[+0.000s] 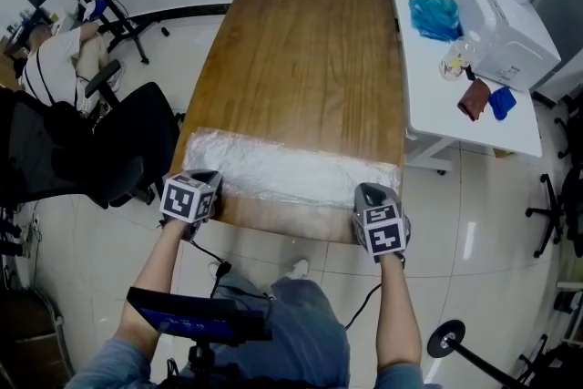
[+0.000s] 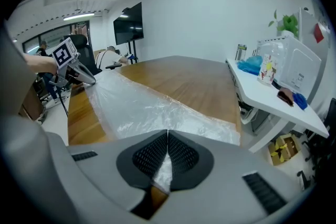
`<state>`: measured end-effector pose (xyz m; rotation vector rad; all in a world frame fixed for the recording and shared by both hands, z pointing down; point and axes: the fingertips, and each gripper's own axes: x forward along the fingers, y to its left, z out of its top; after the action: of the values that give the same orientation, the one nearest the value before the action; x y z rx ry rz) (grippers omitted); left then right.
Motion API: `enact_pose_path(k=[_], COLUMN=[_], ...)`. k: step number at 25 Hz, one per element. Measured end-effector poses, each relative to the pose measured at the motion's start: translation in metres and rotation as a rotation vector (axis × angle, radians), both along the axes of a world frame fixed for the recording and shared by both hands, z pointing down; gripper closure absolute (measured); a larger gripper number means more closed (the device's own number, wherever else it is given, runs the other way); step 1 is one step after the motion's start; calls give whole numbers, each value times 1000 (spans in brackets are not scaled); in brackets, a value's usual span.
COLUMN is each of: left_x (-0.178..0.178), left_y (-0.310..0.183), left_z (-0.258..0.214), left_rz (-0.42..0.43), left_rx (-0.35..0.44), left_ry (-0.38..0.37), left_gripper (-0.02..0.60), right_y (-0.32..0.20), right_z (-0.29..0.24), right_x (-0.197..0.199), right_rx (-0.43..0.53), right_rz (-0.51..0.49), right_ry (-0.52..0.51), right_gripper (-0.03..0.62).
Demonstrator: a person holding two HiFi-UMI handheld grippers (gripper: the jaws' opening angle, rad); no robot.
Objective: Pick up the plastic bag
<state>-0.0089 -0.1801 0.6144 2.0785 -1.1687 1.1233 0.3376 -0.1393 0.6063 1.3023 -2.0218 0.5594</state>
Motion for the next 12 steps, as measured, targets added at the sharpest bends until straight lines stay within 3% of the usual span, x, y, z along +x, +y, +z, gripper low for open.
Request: enact_pose_path(k=[12], left_x=[-2], left_y=[14], left_z=[-3], left_rz=[-4], left_rx=[13], left_ry=[4], left_gripper=[578], right_y=[-3], right_z=[0], right_x=[-3], right_rx=[-7], right_rz=[-31], right_ry=[12], right_gripper=[594])
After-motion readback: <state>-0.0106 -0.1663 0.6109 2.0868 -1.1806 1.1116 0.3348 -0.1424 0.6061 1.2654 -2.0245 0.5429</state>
